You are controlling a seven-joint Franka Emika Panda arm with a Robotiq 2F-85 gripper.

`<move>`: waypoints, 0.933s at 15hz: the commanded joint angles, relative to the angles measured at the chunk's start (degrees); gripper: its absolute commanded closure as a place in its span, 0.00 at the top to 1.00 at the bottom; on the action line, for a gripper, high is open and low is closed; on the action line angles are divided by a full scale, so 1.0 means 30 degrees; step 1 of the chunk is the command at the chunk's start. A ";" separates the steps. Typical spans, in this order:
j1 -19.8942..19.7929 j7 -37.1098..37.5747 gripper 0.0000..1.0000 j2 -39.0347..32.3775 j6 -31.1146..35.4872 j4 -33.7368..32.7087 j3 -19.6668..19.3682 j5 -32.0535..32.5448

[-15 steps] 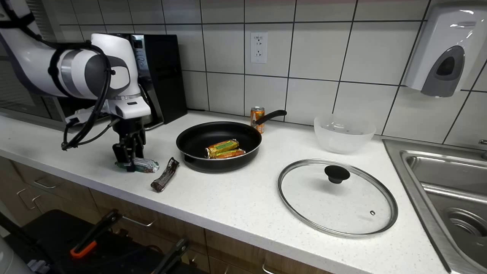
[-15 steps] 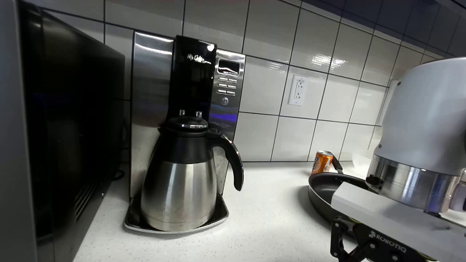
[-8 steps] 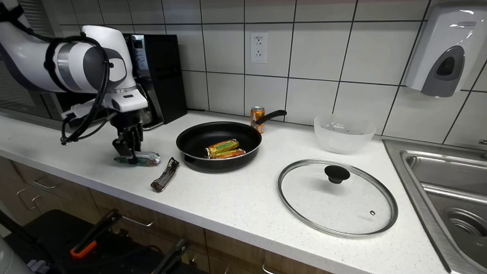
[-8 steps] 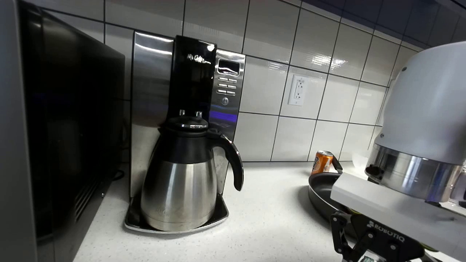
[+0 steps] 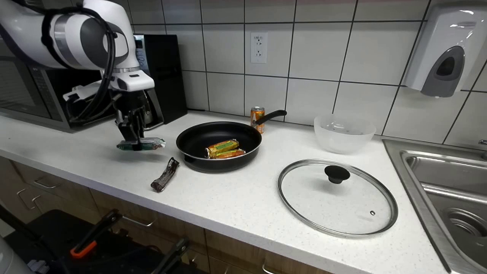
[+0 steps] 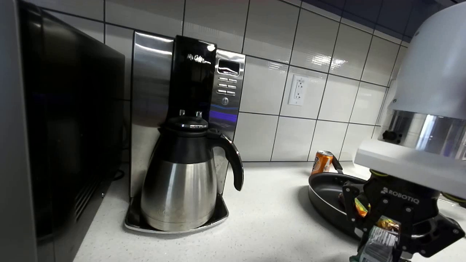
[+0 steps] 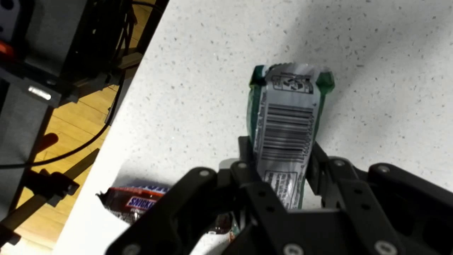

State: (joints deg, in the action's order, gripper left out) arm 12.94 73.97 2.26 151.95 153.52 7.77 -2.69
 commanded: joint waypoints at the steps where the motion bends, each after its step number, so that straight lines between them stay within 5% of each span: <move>1: -0.1123 -0.2952 0.13 0.1533 -0.1723 0.0006 -0.0343 -0.0193; 14: -0.3789 -1.2568 0.13 -0.0839 -0.2725 -0.3375 -0.2373 -0.0377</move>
State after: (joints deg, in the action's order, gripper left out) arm 2.91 42.24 3.28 146.14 148.03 1.10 -2.62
